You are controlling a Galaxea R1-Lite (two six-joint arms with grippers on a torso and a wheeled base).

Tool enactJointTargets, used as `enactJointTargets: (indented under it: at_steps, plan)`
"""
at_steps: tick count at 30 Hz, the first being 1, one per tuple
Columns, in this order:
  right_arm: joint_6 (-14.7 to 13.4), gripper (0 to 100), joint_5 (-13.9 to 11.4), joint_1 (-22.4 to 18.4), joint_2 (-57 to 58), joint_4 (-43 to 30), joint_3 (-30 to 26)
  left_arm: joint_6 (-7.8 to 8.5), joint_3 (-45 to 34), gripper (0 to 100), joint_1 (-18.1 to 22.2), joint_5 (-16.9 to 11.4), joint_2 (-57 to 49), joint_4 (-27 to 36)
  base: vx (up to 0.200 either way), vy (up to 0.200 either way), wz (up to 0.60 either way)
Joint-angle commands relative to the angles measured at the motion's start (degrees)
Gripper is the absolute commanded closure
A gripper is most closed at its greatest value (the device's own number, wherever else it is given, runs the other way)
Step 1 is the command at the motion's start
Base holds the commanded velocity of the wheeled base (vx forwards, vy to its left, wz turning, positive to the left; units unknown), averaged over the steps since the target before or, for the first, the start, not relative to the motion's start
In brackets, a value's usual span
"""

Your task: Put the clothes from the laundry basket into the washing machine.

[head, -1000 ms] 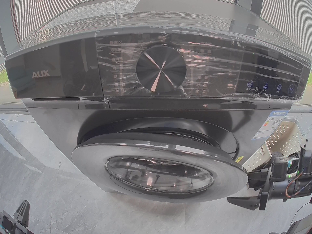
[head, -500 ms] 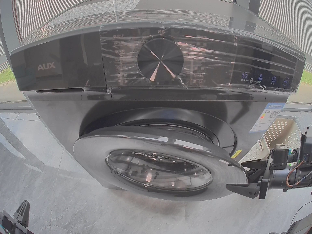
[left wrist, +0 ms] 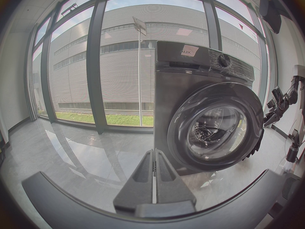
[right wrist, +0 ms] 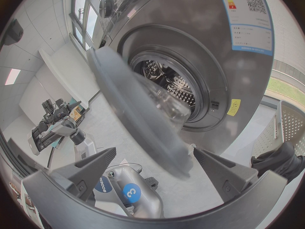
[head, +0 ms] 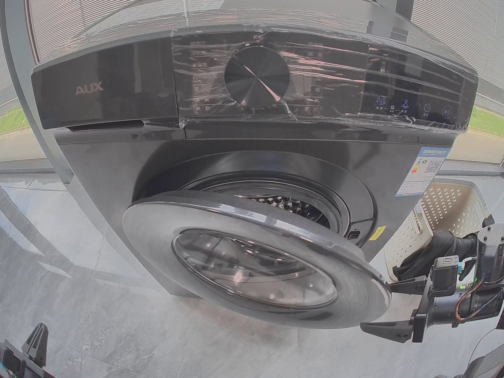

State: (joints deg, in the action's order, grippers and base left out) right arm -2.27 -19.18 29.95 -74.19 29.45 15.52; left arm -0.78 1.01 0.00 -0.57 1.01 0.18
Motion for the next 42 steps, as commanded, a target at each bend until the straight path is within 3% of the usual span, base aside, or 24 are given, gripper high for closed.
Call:
enactJointTargets:
  at_steps: [1,5,12,20,25,28,32,37,42]
  plan:
    - [-0.1,0,0.3,-1.1,1.8,0.4,0.6,-0.01,-1.0,100,0.0,0.0,-0.9,0.0,0.000,0.000,0.00]
    - [0.2,0,0.3,-4.1,-2.2,0.6,1.9,-0.01,-0.9,100,0.0,0.0,-0.9,0.1,-0.200,0.000,0.00]
    - [0.2,0,0.3,-3.5,-8.2,5.5,1.0,-0.01,-0.9,100,0.1,0.0,-0.9,0.0,-0.143,0.000,0.00]
    - [-0.5,0,-0.1,4.1,-4.4,6.1,-3.9,-0.01,-0.9,100,0.0,0.0,-0.9,0.0,0.000,0.000,0.00]
    - [-1.4,0,-0.2,4.0,-0.2,5.6,-5.3,-0.01,-0.9,100,0.0,0.0,-0.9,0.0,0.000,0.000,0.00]
    - [-2.0,0,0.4,3.4,-0.1,5.6,-4.6,-0.01,-1.0,100,0.0,0.0,-0.9,0.0,0.000,0.000,0.00]
    - [-1.4,0,0.3,-0.6,-3.7,6.1,-1.6,0.08,-1.0,100,0.0,0.0,-0.9,0.0,0.000,0.000,0.00]
    - [-1.4,0,0.2,0.1,-9.0,7.3,1.4,-0.01,-1.0,100,0.0,0.0,-0.9,0.0,-0.120,0.000,0.00]
    - [-2.0,0,0.3,3.7,-12.2,10.4,0.9,-0.01,-1.0,100,0.0,0.0,-0.9,0.0,-0.120,0.000,0.00]
